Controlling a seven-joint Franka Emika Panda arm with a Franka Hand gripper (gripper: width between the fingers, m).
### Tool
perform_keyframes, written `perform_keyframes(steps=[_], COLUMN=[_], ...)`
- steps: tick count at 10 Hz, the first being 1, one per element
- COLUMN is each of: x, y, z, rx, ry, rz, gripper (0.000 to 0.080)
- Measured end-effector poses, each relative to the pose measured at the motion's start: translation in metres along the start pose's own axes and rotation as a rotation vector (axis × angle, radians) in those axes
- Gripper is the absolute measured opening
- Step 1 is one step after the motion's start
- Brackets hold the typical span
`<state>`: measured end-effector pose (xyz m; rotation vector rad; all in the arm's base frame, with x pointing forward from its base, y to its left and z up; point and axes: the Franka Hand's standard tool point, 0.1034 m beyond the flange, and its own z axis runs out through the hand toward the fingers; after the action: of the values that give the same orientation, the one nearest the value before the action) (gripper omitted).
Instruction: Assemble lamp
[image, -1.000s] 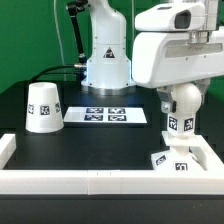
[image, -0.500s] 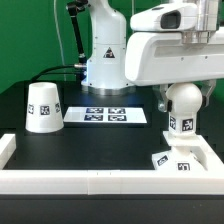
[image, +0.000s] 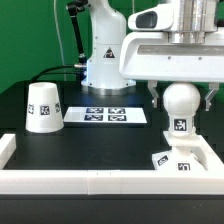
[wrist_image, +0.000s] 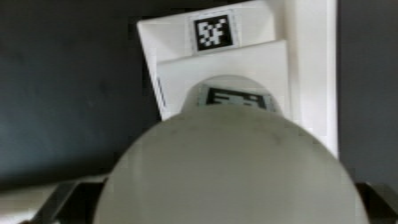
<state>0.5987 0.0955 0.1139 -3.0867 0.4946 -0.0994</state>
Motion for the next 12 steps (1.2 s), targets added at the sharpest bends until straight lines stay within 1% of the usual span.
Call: perform_keyframes(steps=[2, 3, 5, 6, 9, 10, 11, 12], x=[-0.0028, -0.005, -0.0063, -0.0063, -0.0049, -0.0048, -0.0058, -0.006], y=[-0.0031, -0.0043, -0.0061, -0.006, -0.0038, -0.0037, -0.0059, -0.0062], z=[-0.0001, 0.0002, 0.0004, 0.0006, 0.0015, 0.0017, 0.0015, 0.0016], rx=[-0.003, -0.012, -0.012, -0.007, 0.032, 0.039, 0.04, 0.04], ry=[-0.029, -0.039, -0.047, -0.054, -0.1, -0.112, -0.116, -0.117], rz=[0.214, 0.301, 0.549, 0.631, 0.826, 0.889, 0.943, 0.937], gripper=[0.0579, 0.0579, 0.0579, 0.0579, 0.0579, 0.0579, 0.0579, 0.058])
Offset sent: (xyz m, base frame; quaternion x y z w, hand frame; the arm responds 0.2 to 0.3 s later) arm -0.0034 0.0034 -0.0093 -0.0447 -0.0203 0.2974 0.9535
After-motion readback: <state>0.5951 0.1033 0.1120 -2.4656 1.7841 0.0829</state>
